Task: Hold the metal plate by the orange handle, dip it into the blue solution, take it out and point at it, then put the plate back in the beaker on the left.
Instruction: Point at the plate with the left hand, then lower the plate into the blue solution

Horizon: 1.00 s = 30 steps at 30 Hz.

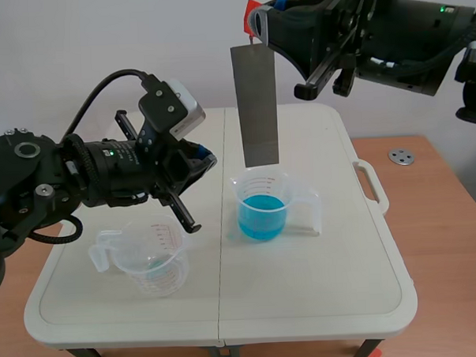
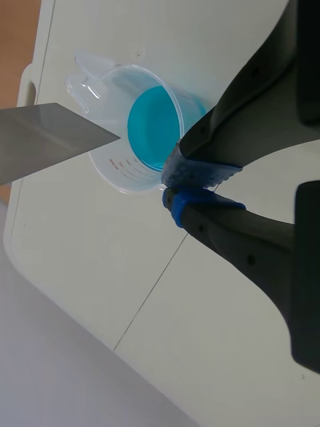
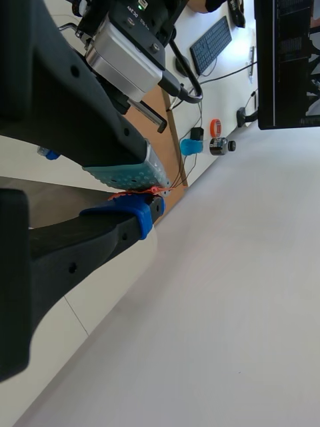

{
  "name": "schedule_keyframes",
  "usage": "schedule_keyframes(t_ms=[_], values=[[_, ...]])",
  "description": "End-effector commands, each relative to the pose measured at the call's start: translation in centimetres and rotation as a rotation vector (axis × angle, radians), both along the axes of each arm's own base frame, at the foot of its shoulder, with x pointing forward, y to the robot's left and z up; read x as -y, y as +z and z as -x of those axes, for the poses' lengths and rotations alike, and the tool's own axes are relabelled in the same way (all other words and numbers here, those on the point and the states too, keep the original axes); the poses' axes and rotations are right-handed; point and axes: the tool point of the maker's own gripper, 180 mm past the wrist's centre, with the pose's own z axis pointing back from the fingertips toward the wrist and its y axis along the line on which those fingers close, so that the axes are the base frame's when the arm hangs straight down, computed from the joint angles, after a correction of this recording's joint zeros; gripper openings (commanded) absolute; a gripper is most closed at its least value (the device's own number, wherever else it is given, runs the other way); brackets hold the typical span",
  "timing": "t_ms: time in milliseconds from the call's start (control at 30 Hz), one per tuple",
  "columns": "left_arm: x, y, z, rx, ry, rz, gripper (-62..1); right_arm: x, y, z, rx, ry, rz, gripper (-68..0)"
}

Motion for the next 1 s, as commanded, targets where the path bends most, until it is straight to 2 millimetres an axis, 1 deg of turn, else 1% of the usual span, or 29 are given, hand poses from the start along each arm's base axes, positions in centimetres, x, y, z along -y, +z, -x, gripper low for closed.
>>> schedule_keyframes(t_ms=[0, 200, 267, 400, 500, 600, 767, 967], values=[[0.4, 1.2, -0.4, 0.031, -0.004, 0.023, -58.0, 0.5, 1.6, -0.6, 0.033, -0.018, -0.031, -66.2], [0.4, 1.2, -0.4, 0.03, -0.002, 0.02, -58.0, 0.8, 1.8, -1.0, 0.031, -0.042, -0.039, -66.2], [0.0, 1.1, -0.4, 0.03, 0.002, 0.013, -58.0, 0.8, 1.8, -1.0, 0.027, -0.043, -0.036, -66.2], [-1.6, 0.9, -0.4, 0.042, 0.043, -0.005, -58.0, 0.8, 1.5, -1.1, 0.021, -0.045, -0.027, -66.2], [-3.2, 1.2, 0.3, 0.063, 0.07, -0.029, -58.0, 0.8, 1.3, -1.1, 0.013, -0.047, -0.016, -66.2], [-4.8, 2.0, 1.4, 0.068, 0.094, -0.018, -58.0, 0.8, 1.1, -1.2, 0.01, -0.049, -0.007, -66.2], [-7.6, 3.2, 4.0, 0.06, 0.129, -0.014, -58.0, 0.8, 0.9, -1.2, 0.012, -0.054, 0.013, -66.2], [-11.2, 3.4, 7.6, 0.01, 0.189, -0.043, -58.0, 0.3, 0.0, -1.4, 0.025, -0.068, 0.064, -66.2]])
